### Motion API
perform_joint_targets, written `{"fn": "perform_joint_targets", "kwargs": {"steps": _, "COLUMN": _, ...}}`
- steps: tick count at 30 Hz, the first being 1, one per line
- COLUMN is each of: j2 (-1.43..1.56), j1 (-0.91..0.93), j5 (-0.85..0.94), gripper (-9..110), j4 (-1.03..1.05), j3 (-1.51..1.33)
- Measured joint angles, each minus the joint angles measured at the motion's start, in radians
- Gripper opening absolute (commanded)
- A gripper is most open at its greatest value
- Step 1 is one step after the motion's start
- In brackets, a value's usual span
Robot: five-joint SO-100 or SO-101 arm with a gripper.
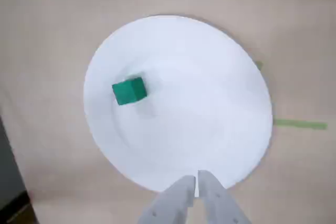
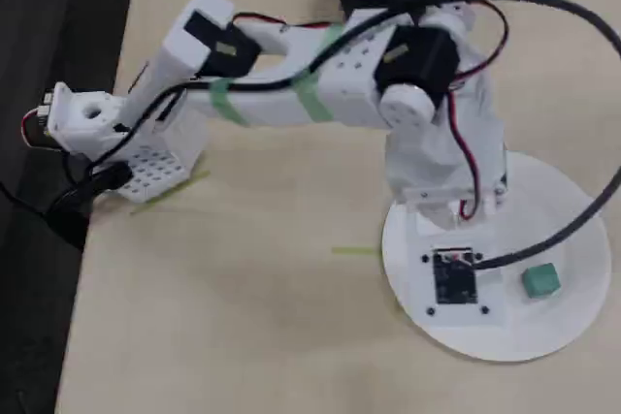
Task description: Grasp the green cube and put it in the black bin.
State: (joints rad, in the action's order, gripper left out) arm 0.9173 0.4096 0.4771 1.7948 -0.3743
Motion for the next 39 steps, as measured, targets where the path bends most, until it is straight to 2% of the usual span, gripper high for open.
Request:
{"fn": "perform_joint_targets", "kwargs": {"steps": 5, "j2": -0.195, "j1": -0.006, "j5": 0.101, "gripper": 0, "j4": 0.002, "j3": 0.236}}
{"fn": "perform_joint_targets", "kwargs": {"steps": 10, "j2": -0.382, "j1": 0.000, "j5": 0.112, "gripper": 0, "j4": -0.006, "j3": 0.486}}
{"fn": "perform_joint_targets", "kwargs": {"steps": 25, "j2": -0.532, "j1": -0.091, "j5": 0.204, "gripper": 0, "j4": -0.058, "j3": 0.528}}
{"fn": "perform_joint_targets", "kwargs": {"steps": 29, "j2": -0.586, "j1": -0.087, "j5": 0.164, "gripper": 16, "j4": -0.061, "j3": 0.607}}
{"fn": "perform_joint_targets", "kwargs": {"steps": 39, "j2": -0.604, "j1": -0.054, "j5": 0.156, "gripper": 25, "j4": -0.067, "j3": 0.678}}
